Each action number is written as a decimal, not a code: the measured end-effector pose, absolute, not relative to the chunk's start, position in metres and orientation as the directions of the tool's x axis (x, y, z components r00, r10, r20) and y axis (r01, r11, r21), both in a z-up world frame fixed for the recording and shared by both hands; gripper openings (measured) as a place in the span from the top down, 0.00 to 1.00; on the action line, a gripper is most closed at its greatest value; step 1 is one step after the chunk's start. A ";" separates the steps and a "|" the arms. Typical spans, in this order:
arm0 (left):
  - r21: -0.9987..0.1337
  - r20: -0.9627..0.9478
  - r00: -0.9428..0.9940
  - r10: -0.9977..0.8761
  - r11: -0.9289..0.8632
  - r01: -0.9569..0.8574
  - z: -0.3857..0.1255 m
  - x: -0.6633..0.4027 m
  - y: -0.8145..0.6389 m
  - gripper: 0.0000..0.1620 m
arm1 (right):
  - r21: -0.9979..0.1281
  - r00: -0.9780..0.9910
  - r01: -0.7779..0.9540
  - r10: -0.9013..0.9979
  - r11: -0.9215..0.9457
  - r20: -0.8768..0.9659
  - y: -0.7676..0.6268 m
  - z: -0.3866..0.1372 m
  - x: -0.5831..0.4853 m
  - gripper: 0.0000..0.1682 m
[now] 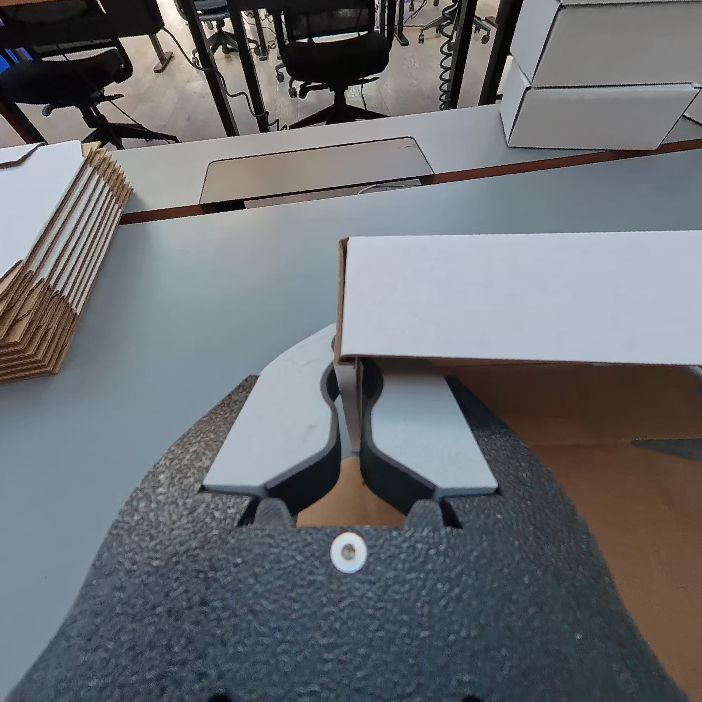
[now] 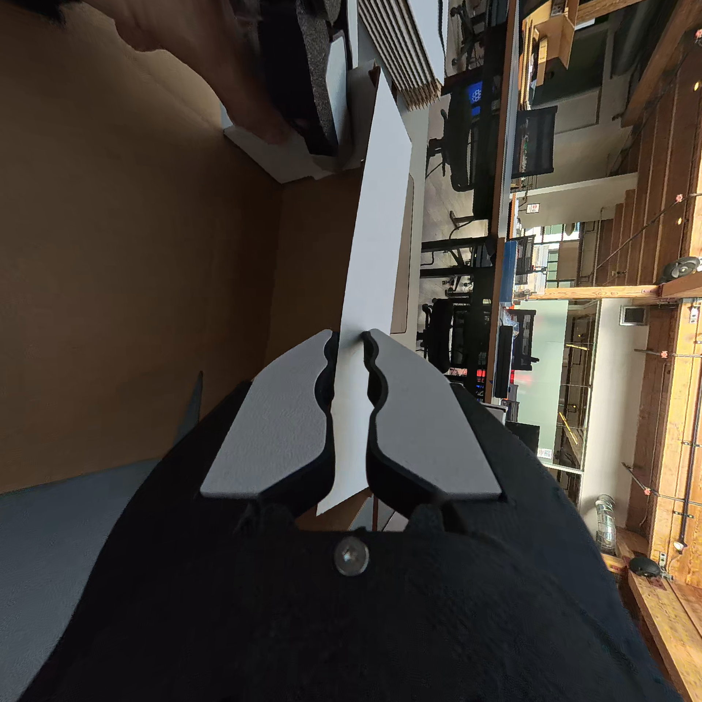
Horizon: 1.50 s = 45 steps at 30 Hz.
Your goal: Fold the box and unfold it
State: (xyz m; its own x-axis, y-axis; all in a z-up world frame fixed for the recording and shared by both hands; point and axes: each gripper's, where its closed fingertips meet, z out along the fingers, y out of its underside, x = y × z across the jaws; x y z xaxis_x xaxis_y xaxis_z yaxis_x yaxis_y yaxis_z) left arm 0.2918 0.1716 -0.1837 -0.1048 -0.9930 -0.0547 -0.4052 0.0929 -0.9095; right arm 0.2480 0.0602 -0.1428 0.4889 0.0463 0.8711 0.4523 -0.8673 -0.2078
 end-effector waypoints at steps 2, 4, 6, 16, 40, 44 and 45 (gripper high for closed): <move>-0.911 -0.043 -0.072 -0.996 0.068 -0.407 -0.183 0.291 0.172 0.96 | -0.185 0.483 0.451 0.064 -0.873 0.873 0.060 -0.144 0.248 0.92; -0.911 -0.012 -0.043 -0.999 0.028 -0.411 -0.184 0.292 0.172 0.96 | -0.167 0.475 0.442 0.072 -0.881 0.877 0.059 -0.145 0.249 0.92; -0.911 0.010 -0.045 -0.999 0.010 -0.413 -0.184 0.293 0.172 0.97 | -0.116 0.434 0.430 0.092 -0.895 0.896 0.058 -0.147 0.252 0.92; -0.916 -0.011 -0.062 -0.998 0.035 -0.400 -0.183 0.293 0.172 0.96 | -0.306 0.527 0.473 -0.013 -0.826 0.850 0.060 -0.120 0.237 0.86; -0.919 0.014 -0.053 -0.998 0.008 -0.393 -0.181 0.292 0.175 0.97 | -0.305 0.354 0.358 -0.174 -0.883 0.919 0.083 -0.113 0.254 1.00; -0.918 0.058 -0.016 -0.998 -0.047 -0.393 -0.175 0.285 0.187 0.97 | -0.388 0.231 0.329 -0.325 -0.861 0.917 0.053 -0.085 0.243 1.00; -0.917 0.055 -0.008 -0.998 -0.047 -0.395 -0.171 0.283 0.189 0.97 | -0.411 0.214 0.315 -0.358 -0.855 0.909 0.044 -0.080 0.241 1.00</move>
